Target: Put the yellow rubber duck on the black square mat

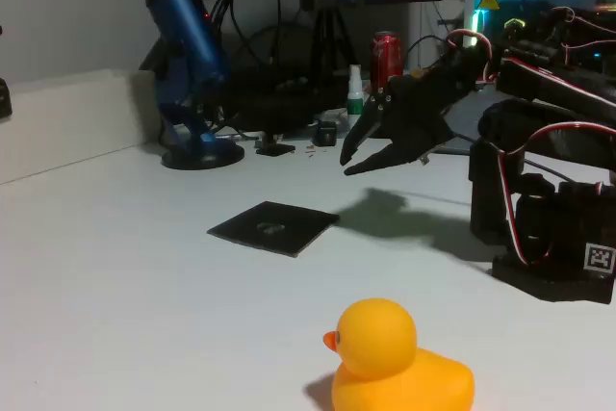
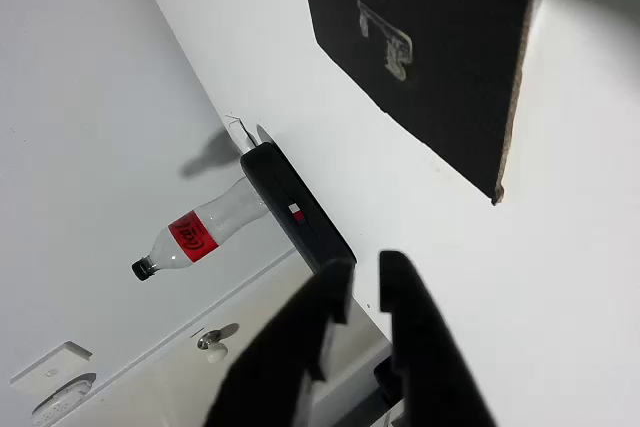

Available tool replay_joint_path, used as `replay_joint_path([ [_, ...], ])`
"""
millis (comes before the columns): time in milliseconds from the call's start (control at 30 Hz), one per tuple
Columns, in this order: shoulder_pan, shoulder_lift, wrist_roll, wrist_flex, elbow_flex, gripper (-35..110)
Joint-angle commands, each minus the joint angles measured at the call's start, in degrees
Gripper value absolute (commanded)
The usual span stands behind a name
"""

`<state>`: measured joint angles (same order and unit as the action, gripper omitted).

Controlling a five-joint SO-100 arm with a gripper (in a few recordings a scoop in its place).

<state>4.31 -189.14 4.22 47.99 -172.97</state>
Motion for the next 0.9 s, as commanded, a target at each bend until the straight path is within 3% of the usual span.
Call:
replay_joint_path([
  [0, 0.88, -0.88, 0.26, 0.70, -0.88, 3],
  [867, 1.05, -1.41, 0.18, 0.70, -0.79, 7],
])
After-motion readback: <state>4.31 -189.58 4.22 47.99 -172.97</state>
